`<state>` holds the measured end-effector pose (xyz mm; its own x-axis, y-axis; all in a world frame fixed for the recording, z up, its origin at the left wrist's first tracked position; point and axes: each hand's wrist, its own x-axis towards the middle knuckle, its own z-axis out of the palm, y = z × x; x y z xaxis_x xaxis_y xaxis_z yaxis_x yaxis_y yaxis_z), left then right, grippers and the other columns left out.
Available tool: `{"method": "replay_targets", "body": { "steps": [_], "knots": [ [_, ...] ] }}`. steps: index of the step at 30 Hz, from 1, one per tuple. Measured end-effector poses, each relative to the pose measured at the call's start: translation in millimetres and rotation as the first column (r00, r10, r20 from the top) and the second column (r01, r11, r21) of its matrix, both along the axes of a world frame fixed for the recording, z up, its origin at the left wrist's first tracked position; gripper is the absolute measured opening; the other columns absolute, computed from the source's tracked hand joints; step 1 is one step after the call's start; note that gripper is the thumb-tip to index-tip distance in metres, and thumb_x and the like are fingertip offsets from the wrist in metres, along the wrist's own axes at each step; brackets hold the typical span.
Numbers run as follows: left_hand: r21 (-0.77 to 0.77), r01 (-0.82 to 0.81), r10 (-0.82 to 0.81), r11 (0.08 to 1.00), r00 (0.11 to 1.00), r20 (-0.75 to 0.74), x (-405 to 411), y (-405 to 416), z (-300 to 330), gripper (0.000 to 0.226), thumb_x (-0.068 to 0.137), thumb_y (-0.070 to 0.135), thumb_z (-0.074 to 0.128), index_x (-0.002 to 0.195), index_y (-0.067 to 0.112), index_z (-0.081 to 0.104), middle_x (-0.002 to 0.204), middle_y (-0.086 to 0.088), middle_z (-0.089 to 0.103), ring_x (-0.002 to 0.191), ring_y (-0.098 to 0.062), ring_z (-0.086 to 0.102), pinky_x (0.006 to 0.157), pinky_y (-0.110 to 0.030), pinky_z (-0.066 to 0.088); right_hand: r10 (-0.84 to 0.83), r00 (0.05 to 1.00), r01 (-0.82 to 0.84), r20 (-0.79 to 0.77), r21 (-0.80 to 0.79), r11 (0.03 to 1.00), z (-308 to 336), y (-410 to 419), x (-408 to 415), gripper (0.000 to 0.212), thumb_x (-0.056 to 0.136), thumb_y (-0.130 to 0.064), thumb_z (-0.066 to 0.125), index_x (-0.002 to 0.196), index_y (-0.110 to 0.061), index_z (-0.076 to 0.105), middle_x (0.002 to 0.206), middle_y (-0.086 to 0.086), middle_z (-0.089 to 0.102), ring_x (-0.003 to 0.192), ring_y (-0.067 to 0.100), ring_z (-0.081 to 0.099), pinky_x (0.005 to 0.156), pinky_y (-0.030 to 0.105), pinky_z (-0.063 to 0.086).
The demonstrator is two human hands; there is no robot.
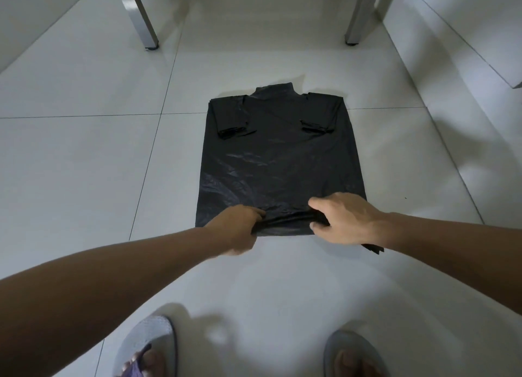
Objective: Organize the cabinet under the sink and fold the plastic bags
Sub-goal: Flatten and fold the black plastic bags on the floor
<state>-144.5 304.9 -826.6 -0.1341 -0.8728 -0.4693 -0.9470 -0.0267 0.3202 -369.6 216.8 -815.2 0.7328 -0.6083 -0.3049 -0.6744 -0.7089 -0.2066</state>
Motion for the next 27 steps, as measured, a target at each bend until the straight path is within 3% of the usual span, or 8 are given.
{"method": "replay_targets", "body": {
  "steps": [3, 5, 8, 12, 16, 21, 25, 27],
  "knots": [
    [0.041, -0.088, 0.090, 0.995, 0.995, -0.033, 5, -11, 5, 0.032, 0.090, 0.014, 0.047, 0.113, 0.024, 0.068, 0.096, -0.008, 0.069, 0.085, -0.027, 0.064, 0.077, -0.041, 0.055, 0.071, 0.993, -0.076, -0.095, -0.055, 0.996, 10, 2, 1, 0.052, 0.075, -0.064, 0.062, 0.094, -0.023, 0.036, 0.078, -0.008, 0.054, 0.069, 0.022, 0.052, 0.061, 0.031, 0.036],
    [0.060, -0.089, 0.091, 0.994, 0.995, -0.033, 6, -16, 8, 0.022, 0.092, 0.016, 0.049, 0.101, 0.017, 0.069, 0.085, -0.009, 0.067, 0.077, -0.027, 0.063, 0.068, -0.038, 0.051, 0.112, 0.977, -0.128, -0.179, -0.079, 0.989, 13, 3, 2, 0.050, 0.073, -0.052, 0.065, 0.101, -0.021, 0.036, 0.082, -0.008, 0.054, 0.067, 0.021, 0.051, 0.059, 0.031, 0.039],
    [0.095, -0.087, 0.092, 0.992, 0.995, -0.042, 9, -21, 10, 0.013, 0.090, 0.015, 0.053, 0.085, 0.013, 0.065, 0.078, -0.008, 0.063, 0.071, -0.026, 0.060, 0.060, -0.034, 0.044, 0.049, 0.972, -0.065, -0.231, -0.062, 0.996, 17, -4, 2, 0.034, 0.074, -0.019, 0.059, 0.103, -0.018, 0.041, 0.080, -0.001, 0.055, 0.068, 0.025, 0.056, 0.060, 0.034, 0.047],
    [0.101, -0.055, 0.054, 0.993, 0.999, 0.008, 23, -27, 17, 0.010, 0.082, 0.014, 0.061, 0.072, 0.017, 0.060, 0.069, -0.002, 0.058, 0.068, -0.023, 0.059, 0.057, -0.031, 0.042, -0.090, 0.960, 0.097, -0.267, 0.014, 0.995, 26, -22, -2, 0.016, 0.079, -0.007, 0.054, 0.090, -0.016, 0.048, 0.074, 0.000, 0.049, 0.065, 0.024, 0.053, 0.056, 0.032, 0.041],
    [0.078, -0.061, 0.057, 0.995, 0.997, 0.045, 39, -33, 27, 0.024, 0.076, 0.015, 0.068, 0.061, 0.022, 0.051, 0.061, 0.003, 0.051, 0.060, -0.016, 0.051, 0.050, -0.024, 0.036, -0.180, 0.941, 0.214, -0.287, 0.090, 0.973, 29, -39, -6, 0.020, 0.084, -0.003, 0.053, 0.076, -0.020, 0.048, 0.076, 0.003, 0.055, 0.064, 0.020, 0.056, 0.049, 0.028, 0.040],
    [0.102, -0.103, 0.097, 0.989, 0.994, 0.059, 66, -40, 29, 0.021, 0.071, 0.021, 0.079, 0.080, 0.018, 0.060, 0.070, 0.009, 0.049, 0.071, -0.019, 0.052, 0.053, -0.025, 0.036, -0.253, 0.928, 0.301, -0.273, 0.150, 0.942, 18, -59, -14, 0.005, 0.088, -0.009, 0.057, 0.092, -0.006, 0.058, 0.083, 0.005, 0.060, 0.071, 0.022, 0.058, 0.058, 0.031, 0.043],
    [0.150, -0.142, 0.140, 0.978, 0.990, 0.028, 81, -40, 31, 0.031, 0.072, 0.017, 0.080, 0.067, 0.026, 0.050, 0.068, 0.010, 0.050, 0.068, -0.017, 0.049, 0.052, -0.024, 0.034, -0.303, 0.918, 0.358, -0.254, 0.205, 0.911, 19, -64, -15, 0.013, 0.087, -0.012, 0.062, 0.090, -0.001, 0.058, 0.076, 0.007, 0.055, 0.065, 0.021, 0.051, 0.058, 0.032, 0.038],
    [0.156, -0.182, 0.181, 0.971, 0.983, 0.021, 87, -39, 29, 0.024, 0.074, 0.017, 0.079, 0.070, 0.021, 0.056, 0.073, 0.005, 0.055, 0.073, -0.020, 0.053, 0.056, -0.024, 0.037, -0.308, 0.917, 0.365, -0.255, 0.220, 0.905, 21, -65, -15, 0.011, 0.088, -0.015, 0.064, 0.089, -0.004, 0.061, 0.076, 0.006, 0.057, 0.066, 0.021, 0.054, 0.057, 0.029, 0.040]
  ]
}}
